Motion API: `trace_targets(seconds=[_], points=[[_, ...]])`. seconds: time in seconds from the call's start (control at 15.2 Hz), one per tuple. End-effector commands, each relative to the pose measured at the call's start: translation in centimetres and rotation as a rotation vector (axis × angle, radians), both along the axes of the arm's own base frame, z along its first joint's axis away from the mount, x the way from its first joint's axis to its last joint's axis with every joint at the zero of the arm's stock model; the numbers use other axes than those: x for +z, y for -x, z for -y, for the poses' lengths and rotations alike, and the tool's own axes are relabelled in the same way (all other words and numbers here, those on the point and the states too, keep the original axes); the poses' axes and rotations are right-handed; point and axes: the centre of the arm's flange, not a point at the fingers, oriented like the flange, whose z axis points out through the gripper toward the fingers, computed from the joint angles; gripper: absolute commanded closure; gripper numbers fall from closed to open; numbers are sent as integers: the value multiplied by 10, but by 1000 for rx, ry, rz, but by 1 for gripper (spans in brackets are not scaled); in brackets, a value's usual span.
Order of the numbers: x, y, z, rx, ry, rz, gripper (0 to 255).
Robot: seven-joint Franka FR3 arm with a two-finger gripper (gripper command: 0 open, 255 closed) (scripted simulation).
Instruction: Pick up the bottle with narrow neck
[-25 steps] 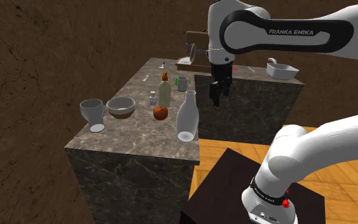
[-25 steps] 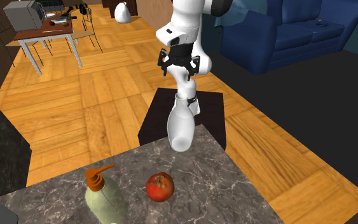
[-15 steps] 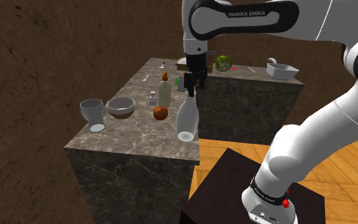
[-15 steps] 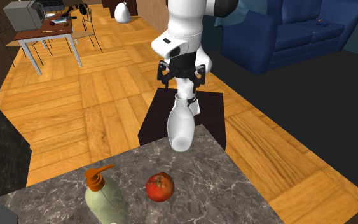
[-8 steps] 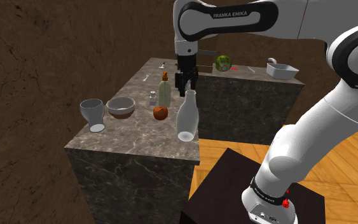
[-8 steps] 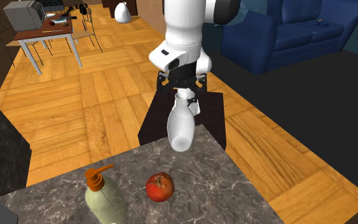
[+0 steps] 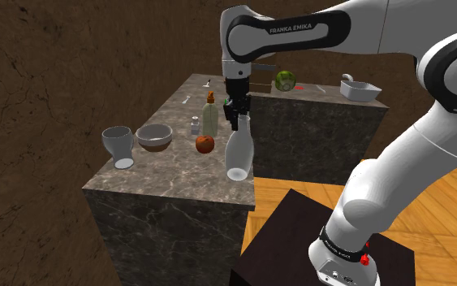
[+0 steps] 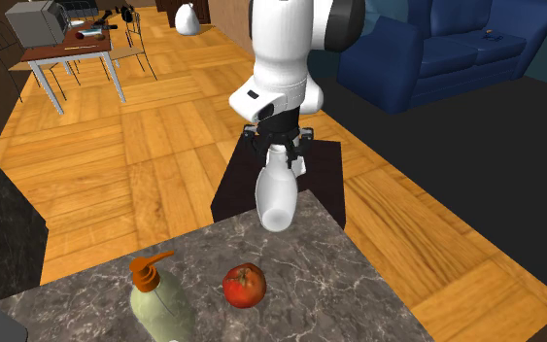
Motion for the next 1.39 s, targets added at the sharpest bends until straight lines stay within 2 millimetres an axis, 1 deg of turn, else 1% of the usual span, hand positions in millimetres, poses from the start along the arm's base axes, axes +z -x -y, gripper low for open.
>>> trace_targets(seconds=[0.0, 0.4, 1.32], points=[[-1, 0, 0, 0, 0, -1, 255], [-1, 0, 0, 0, 0, -1, 255], [73, 0, 0, 0, 0, -1, 255]])
